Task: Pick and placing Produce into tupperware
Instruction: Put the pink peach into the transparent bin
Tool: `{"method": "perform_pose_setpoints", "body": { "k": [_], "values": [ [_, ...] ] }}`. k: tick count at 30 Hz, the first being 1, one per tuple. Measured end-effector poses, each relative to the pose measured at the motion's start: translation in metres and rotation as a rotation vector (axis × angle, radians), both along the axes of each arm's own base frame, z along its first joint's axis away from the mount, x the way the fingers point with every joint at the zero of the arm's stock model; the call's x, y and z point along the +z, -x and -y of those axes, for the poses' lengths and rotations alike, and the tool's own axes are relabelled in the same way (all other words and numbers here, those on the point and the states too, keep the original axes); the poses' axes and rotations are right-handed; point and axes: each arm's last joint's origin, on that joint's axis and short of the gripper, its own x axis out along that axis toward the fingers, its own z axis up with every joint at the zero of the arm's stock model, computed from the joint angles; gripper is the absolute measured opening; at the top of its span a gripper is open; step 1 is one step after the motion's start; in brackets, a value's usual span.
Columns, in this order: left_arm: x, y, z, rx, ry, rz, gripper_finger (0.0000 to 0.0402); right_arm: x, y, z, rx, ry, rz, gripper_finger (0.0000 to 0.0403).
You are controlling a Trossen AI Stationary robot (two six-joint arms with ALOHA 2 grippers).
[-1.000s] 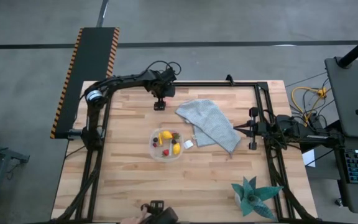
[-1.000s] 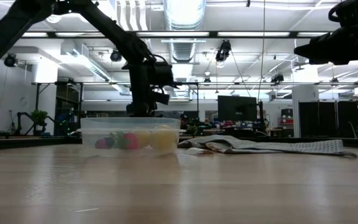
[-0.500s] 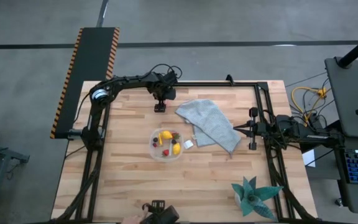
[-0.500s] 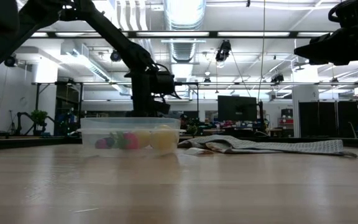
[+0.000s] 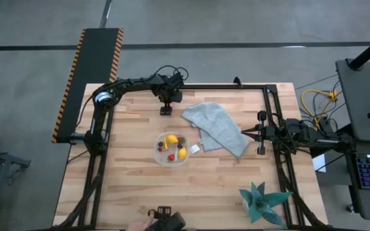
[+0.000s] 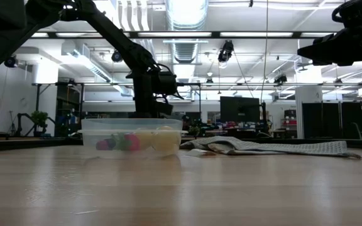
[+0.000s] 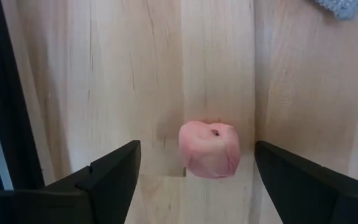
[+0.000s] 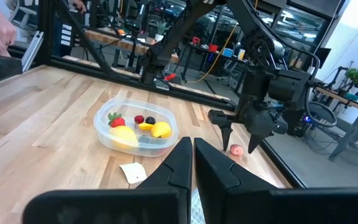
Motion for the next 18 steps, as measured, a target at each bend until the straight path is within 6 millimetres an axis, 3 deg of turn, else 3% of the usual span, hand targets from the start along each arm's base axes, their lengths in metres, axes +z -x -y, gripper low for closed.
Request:
{"method": "perform_pose_setpoints", "body": {
  "k": [10, 18],
  "values": [
    [0.0, -0.0004, 0.0, -0.017, -0.005, 0.002, 0.0294, 0.0, 0.0, 0.0, 0.0, 0.0, 0.0, 0.0009],
    [-0.0004, 0.0, 0.0002, -0.024, -0.004, 0.0, 0.0238, 0.0, 0.0, 0.0, 0.0, 0.0, 0.0, 0.0009]
  ]
}}
